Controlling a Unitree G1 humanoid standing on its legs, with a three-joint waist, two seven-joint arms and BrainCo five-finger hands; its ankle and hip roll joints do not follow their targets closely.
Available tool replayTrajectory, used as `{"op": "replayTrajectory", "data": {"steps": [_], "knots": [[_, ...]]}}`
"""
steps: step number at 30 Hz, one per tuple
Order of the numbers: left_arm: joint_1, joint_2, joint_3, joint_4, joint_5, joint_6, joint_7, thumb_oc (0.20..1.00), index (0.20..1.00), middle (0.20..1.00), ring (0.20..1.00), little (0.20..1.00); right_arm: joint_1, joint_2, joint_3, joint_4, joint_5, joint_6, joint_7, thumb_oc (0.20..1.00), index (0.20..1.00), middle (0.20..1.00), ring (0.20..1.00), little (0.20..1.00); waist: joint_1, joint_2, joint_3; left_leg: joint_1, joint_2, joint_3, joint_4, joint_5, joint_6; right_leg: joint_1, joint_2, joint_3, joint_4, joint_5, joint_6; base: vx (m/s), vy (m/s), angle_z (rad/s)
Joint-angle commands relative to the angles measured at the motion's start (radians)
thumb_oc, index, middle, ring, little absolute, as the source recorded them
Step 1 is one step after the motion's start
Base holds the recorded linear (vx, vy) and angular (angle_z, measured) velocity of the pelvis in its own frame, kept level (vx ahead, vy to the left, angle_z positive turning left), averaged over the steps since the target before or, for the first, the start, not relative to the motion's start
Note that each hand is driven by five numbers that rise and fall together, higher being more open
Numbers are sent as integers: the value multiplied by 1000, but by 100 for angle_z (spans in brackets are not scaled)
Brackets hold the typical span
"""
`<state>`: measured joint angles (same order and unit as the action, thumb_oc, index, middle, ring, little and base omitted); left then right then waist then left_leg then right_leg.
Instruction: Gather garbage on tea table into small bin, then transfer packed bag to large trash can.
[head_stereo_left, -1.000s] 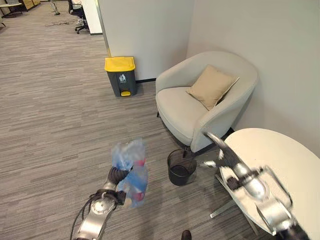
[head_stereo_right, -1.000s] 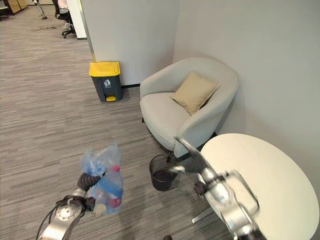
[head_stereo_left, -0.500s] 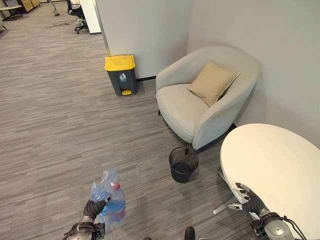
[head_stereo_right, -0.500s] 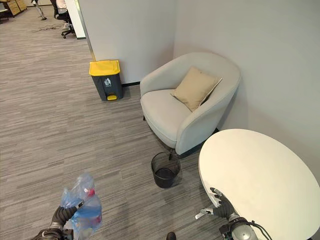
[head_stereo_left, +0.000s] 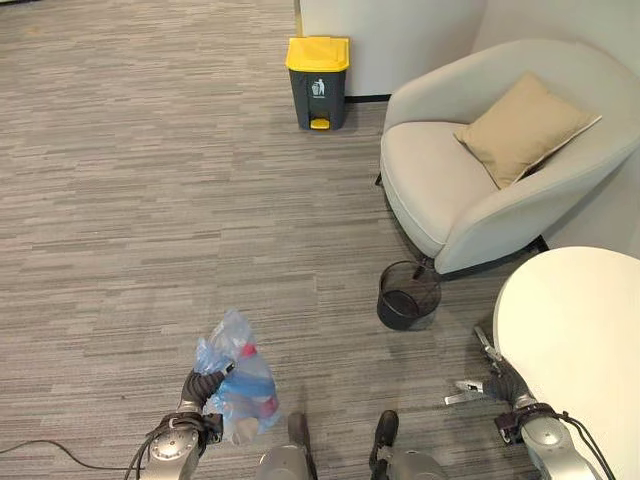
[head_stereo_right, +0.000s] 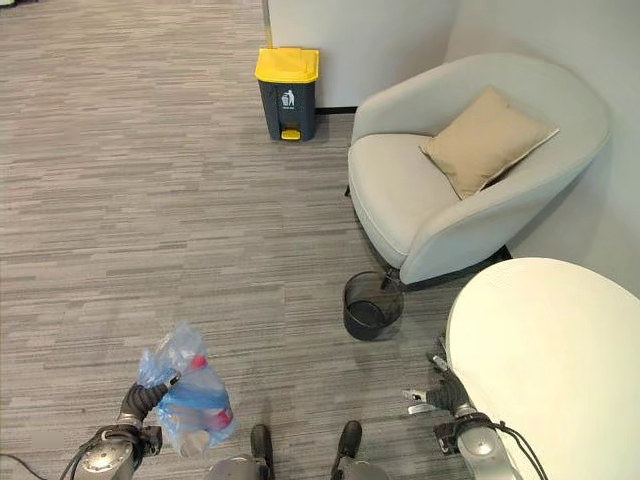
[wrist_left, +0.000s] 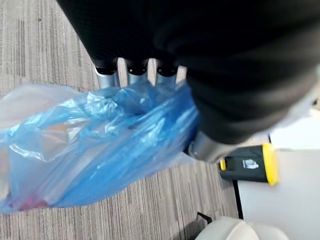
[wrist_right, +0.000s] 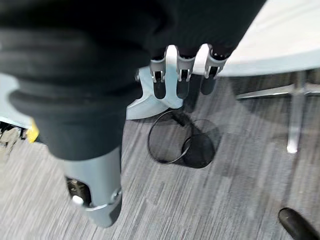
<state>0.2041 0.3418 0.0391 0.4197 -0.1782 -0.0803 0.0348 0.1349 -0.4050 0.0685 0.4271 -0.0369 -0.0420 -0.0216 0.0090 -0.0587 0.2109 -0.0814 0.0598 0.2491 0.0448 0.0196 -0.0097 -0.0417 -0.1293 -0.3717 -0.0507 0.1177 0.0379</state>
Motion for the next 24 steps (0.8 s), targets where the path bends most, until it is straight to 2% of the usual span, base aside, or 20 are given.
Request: {"op": "replayTrajectory", "data": {"steps": [1, 4, 5, 7, 8, 10, 11, 14, 15, 17, 18, 19, 20, 21, 22, 24], "knots": [[-12, 76, 23, -20, -21, -53, 11, 200, 200, 200, 200, 200, -27, 6, 22, 12, 11, -24, -33, 1000, 1000, 1000, 1000, 1000, 6, -30, -45, -39, -19, -23, 73, -105, -4, 29, -34, 31, 110, -187, 79, 69, 174, 4], [-21, 94, 27, -30, -21, -53, 20, 200, 200, 200, 200, 200, -51, 23, 34, 10, 15, -23, -35, 1000, 1000, 1000, 1000, 1000, 17, -33, -29, -40, -41, -38, 80, -128, 23, -25, -65, 62, 224, -196, 91, 80, 191, -6], [-39, 107, 22, -30, -18, -55, 25, 200, 200, 200, 200, 200, -63, 32, 39, 10, 21, -27, -41, 1000, 1000, 1000, 1000, 1000, 17, -31, -12, -42, -54, -57, 90, -137, 38, -67, -75, 95, 308, -190, 103, 108, 191, -3], [-48, 111, 13, -30, -12, -54, 27, 200, 200, 200, 200, 200, -64, 34, 43, 6, 20, -26, -41, 1000, 1000, 1000, 1000, 1000, 7, -25, -1, -34, -67, -84, 86, -144, 49, -129, -41, 167, 379, -192, 96, 104, 138, 9], [-53, 111, 9, -30, -11, -56, 26, 200, 200, 200, 200, 200, -68, 33, 45, 2, 24, -26, -41, 1000, 1000, 1000, 1000, 1000, 1, -21, 6, -24, -78, -95, 82, -150, 54, -152, -23, 197, 379, -186, 92, 117, 90, 20], [-58, 111, -1, -30, -12, -56, 26, 200, 200, 200, 200, 200, -80, 29, 51, 5, 34, -28, -43, 1000, 1000, 1000, 1000, 1000, -4, -15, 17, -6, -86, -105, 73, -159, 60, -192, -14, 205, 365, -168, 82, 168, 65, 29], [-67, 110, -8, -17, -15, -54, 24, 200, 200, 200, 200, 200, -82, 23, 52, 9, 36, -28, -45, 1000, 1000, 1000, 1000, 1000, -13, -12, 24, 10, -98, -123, 62, -165, 64, -238, -5, 209, 342, -142, 82, 147, 40, 26], [-70, 105, -15, -11, -14, -52, 22, 200, 200, 200, 200, 200, -82, 20, 52, 15, 38, -27, -48, 1000, 1000, 1000, 1000, 1000, -20, -12, 30, 37, -114, -138, 61, -186, 67, -263, -4, 199, 309, -117, 86, 254, 13, 36], [-73, 94, -22, 3, -4, -50, 20, 200, 200, 200, 200, 200, -80, 20, 52, 14, 31, -25, -50, 1000, 1000, 1000, 1000, 1000, -33, -11, 33, 81, -131, -159, 57, -214, 63, -298, -3, 170, 257, -87, 95, 448, -33, 40], [-75, 91, -23, 4, -3, -50, 21, 200, 200, 200, 200, 200, -77, 20, 52, 14, 32, -26, -50, 1000, 1000, 1000, 1000, 1000, -40, -8, 34, 95, -133, -172, 56, -223, 59, -303, -2, 162, 240, -80, 99, 281, -41, 27], [-76, 91, -26, 2, -3, -50, 20, 200, 200, 200, 200, 200, -72, 20, 51, 14, 30, -25, -50, 1000, 1000, 1000, 1000, 1000, -46, -7, 33, 109, -135, -183, 54, -230, 55, -317, 0, 164, 232, -71, 103, 305, -119, 56], [-78, 90, -35, -1, 3, -51, 18, 200, 200, 200, 200, 200, -50, 19, 46, 9, 30, -26, -50, 1000, 1000, 1000, 1000, 1000, -65, -10, 24, 137, -137, -217, 54, -251, 40, -309, 13, 194, 208, -72, 108, 518, -226, 59], [-72, 92, -40, -8, 12, -51, 11, 200, 200, 200, 200, 200, -36, 16, 42, 6, 35, -32, -47, 1000, 1000, 1000, 1000, 1000, -73, -7, 2, 157, -126, -227, 65, -274, 19, -279, 22, 211, 191, -70, 91, 516, -269, 68], [-70, 90, -40, -9, 10, -51, 9, 200, 200, 200, 200, 200, -31, 14, 41, 9, 36, -32, -44, 1000, 1000, 1000, 1000, 1000, -80, -8, -7, 155, -120, -227, 77, -273, 5, -271, 18, 213, 184, -67, 88, 429, -252, 98], [-70, 85, -42, -6, 10, -51, 8, 200, 200, 200, 200, 200, -23, 15, 37, 10, 42, -35, -46, 1000, 1000, 1000, 1000, 1000, -88, -2, -17, 156, -96, -221, 109, -277, -17, -245, 26, 202, 175, -76, 82, 202, -146, 132], [-65, 85, -43, -13, 11, -51, 2, 200, 200, 200, 200, 200, -20, 13, 36, 8, 46, -34, -43, 1000, 1000, 1000, 1000, 1000, -96, -5, -26, 141, -86, -212, 144, -266, -26, -228, 26, 196, 160, -78, 78, 202, -155, 94]]}}
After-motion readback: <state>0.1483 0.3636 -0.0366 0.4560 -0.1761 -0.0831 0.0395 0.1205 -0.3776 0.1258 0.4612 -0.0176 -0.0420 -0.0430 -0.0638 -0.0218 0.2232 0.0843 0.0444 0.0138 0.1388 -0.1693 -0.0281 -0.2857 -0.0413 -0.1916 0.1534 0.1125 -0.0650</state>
